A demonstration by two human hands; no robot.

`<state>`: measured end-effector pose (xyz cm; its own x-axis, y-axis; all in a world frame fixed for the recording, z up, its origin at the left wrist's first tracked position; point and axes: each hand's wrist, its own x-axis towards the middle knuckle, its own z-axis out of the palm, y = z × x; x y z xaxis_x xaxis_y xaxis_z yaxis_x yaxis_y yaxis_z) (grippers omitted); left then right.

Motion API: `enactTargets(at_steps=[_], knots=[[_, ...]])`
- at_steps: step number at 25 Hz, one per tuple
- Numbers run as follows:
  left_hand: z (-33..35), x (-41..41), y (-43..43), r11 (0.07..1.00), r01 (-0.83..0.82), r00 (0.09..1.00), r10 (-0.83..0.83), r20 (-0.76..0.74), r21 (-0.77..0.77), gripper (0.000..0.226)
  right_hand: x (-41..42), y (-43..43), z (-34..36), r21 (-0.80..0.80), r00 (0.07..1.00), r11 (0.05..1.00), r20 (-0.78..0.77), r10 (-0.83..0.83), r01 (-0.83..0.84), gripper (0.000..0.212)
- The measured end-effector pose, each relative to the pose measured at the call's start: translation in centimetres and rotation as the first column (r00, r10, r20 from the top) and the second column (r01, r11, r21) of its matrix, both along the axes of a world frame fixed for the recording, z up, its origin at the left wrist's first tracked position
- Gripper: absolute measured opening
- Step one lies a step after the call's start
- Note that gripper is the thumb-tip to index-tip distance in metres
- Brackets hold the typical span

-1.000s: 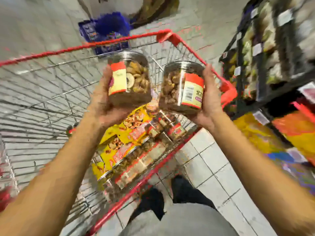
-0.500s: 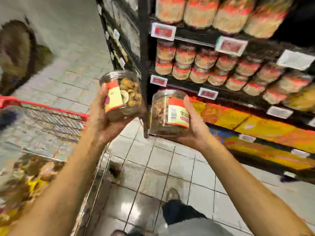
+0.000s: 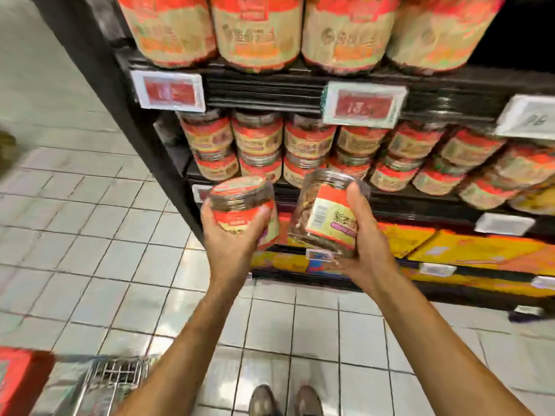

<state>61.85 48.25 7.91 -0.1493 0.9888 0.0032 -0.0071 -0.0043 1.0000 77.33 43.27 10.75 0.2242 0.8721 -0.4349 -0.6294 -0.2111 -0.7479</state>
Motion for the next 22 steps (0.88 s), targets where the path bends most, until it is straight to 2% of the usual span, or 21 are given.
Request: enactTargets(at_steps=[3, 6, 8, 12, 15, 17, 19, 22], knots=[[-2.5, 2.7, 4.4, 0.977, -0.013, 0.992, 0.04, -0.121, 0.215, 0.085, 0.9, 1.9, -1.8, 0.063, 0.987, 0.996, 0.148, -0.068, 0.059, 0.062], [-4.7, 4.4, 7.3, 0.956, 0.036, 0.976, 0.03, -0.218, 0.293, 0.096, 1.1, 2.6, -3.0, 0.118, 0.979, 0.989, 0.174, -0.108, 0.088, 0.051], [-5.7, 5.3, 8.4, 0.949, 0.042, 0.959, 0.049, -0.279, 0.311, 0.099, 1.0, 2.5, -3.8, 0.125, 0.978, 0.986, 0.165, -0.127, 0.107, 0.052], [-6.6, 6.4, 10.2, 0.954, -0.001, 0.954, 0.091, -0.287, 0.298, 0.102, 0.6, 2.1, -4.5, 0.103, 0.979, 0.987, 0.147, -0.14, 0.126, 0.056], [-7.4, 5.7, 10.3, 0.968, 0.081, 0.896, 0.033, -0.443, 0.237, 0.107, 0.3, 2.0, -4.5, 0.088, 0.976, 0.989, 0.174, -0.132, 0.118, 0.057], [-8.4, 4.2, 8.5, 0.956, 0.131, 0.842, 0.034, -0.539, 0.264, 0.103, 0.2, 1.8, -4.3, 0.081, 0.975, 0.991, 0.184, -0.122, 0.108, 0.061], [-9.5, 2.4, 5.7, 0.925, 0.166, 0.803, 0.074, -0.592, 0.341, 0.085, 0.1, 1.7, -4.2, 0.073, 0.974, 0.992, 0.192, -0.118, 0.106, 0.065], [-10.9, 1.6, 3.6, 0.85, 0.374, 0.729, -0.022, -0.684, 0.371, 0.072, 0.0, 1.6, -4.4, 0.062, 0.972, 0.989, 0.185, -0.143, 0.134, 0.063]])
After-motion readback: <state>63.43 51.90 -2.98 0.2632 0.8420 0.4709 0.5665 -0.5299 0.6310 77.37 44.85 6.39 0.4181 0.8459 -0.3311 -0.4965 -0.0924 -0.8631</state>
